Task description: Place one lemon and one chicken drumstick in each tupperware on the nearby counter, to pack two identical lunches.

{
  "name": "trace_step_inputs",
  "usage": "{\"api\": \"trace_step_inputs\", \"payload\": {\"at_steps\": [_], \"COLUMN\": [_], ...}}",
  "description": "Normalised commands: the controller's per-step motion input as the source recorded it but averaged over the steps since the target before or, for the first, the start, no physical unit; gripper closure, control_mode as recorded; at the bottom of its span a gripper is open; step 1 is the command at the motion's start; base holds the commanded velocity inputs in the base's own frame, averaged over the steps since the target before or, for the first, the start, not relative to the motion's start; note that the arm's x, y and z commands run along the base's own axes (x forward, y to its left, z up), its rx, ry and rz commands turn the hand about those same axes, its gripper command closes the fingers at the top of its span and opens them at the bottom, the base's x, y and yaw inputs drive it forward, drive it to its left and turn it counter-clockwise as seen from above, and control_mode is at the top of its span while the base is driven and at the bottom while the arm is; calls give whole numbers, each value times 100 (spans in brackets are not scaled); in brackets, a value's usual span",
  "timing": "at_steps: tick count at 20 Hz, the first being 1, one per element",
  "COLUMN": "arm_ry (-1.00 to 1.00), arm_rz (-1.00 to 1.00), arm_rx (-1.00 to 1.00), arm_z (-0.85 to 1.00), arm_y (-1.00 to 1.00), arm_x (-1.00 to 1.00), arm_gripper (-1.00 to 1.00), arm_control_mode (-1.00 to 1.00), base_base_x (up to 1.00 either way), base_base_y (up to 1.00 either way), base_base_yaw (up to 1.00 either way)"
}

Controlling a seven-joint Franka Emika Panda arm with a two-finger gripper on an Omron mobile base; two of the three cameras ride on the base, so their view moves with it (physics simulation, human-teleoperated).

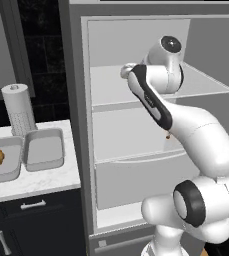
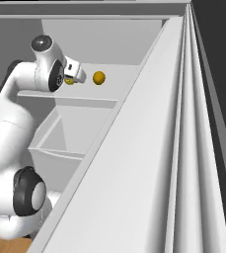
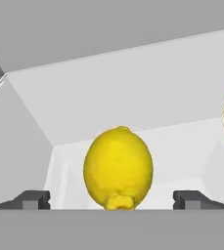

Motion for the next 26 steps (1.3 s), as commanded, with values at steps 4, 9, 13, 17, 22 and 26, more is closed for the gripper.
{"api": "trace_step_inputs", "payload": {"at_steps": [4, 9, 13, 17, 22, 26], "arm_ry": [6, 4, 1, 0, 0, 1], "arm_rz": [0, 0, 0, 0, 0, -1], "arm_rx": [0, 0, -3, -5, -2, -1], "arm_z": [-1, -10, -34, -48, -36, -41], "arm_y": [3, 0, 0, 0, -16, -24], "arm_x": [71, 53, 9, -14, -5, -13], "arm_gripper": [-100, -100, -100, -100, -100, -100], "arm_control_mode": [-100, -100, -100, -100, -100, -100], "base_base_x": [0, 0, 0, 0, 0, 0], "base_base_y": [0, 0, 0, 0, 0, 0], "base_base_yaw": [0, 0, 0, 0, 0, 0]}}
